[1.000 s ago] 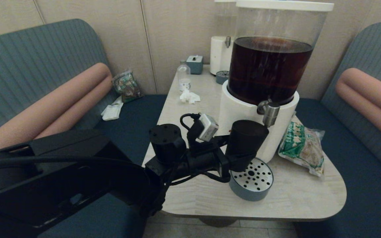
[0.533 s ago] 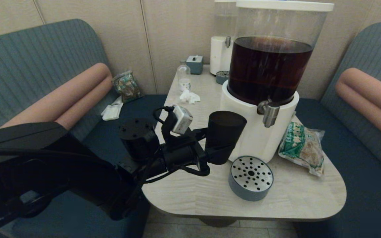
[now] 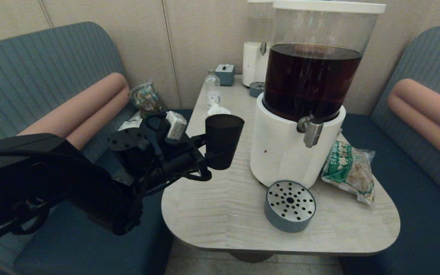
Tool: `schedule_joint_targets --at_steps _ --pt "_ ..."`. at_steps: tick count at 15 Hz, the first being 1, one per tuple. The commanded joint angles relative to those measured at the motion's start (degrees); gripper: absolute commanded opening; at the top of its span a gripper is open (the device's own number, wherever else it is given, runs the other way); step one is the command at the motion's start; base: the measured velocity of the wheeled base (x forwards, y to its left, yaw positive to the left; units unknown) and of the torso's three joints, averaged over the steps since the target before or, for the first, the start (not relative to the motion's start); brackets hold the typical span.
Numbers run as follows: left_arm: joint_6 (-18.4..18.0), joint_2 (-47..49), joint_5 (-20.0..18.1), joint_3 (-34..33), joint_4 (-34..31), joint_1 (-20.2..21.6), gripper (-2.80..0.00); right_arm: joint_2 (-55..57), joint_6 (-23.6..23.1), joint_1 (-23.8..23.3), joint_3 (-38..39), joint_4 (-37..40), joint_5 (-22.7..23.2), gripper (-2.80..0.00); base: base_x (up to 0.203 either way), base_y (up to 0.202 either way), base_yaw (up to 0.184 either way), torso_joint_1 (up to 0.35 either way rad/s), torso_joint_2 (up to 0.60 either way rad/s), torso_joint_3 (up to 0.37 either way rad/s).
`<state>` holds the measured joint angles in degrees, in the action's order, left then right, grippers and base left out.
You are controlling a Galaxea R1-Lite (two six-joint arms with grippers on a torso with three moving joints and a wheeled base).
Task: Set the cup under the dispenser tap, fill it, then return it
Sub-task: Place the cup next to the water dispenser
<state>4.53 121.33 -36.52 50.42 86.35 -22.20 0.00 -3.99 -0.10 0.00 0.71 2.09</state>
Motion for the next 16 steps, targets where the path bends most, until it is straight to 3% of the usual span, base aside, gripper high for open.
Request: schedule_joint_targets --at_steps 1,8,16 --pt "3.12 4.36 0.03 2.95 1.24 2.71 -2.80 0.09 -0.06 0.01 0.00 0.00 0.02 -2.80 0.000 0.000 0.000 0.000 0.00 0.000" --pt "3.79 18.51 -0.21 17.11 1.31 9.86 -2.80 0.09 -0.06 0.01 0.00 0.00 0.02 -2.80 0.000 0.000 0.000 0.000 0.00 0.000" --pt "4.09 26.77 -0.22 23.23 1.31 10.68 -2.80 0.09 -0.06 0.01 0.00 0.00 0.02 -2.80 0.000 0.000 0.000 0.000 0.00 0.000"
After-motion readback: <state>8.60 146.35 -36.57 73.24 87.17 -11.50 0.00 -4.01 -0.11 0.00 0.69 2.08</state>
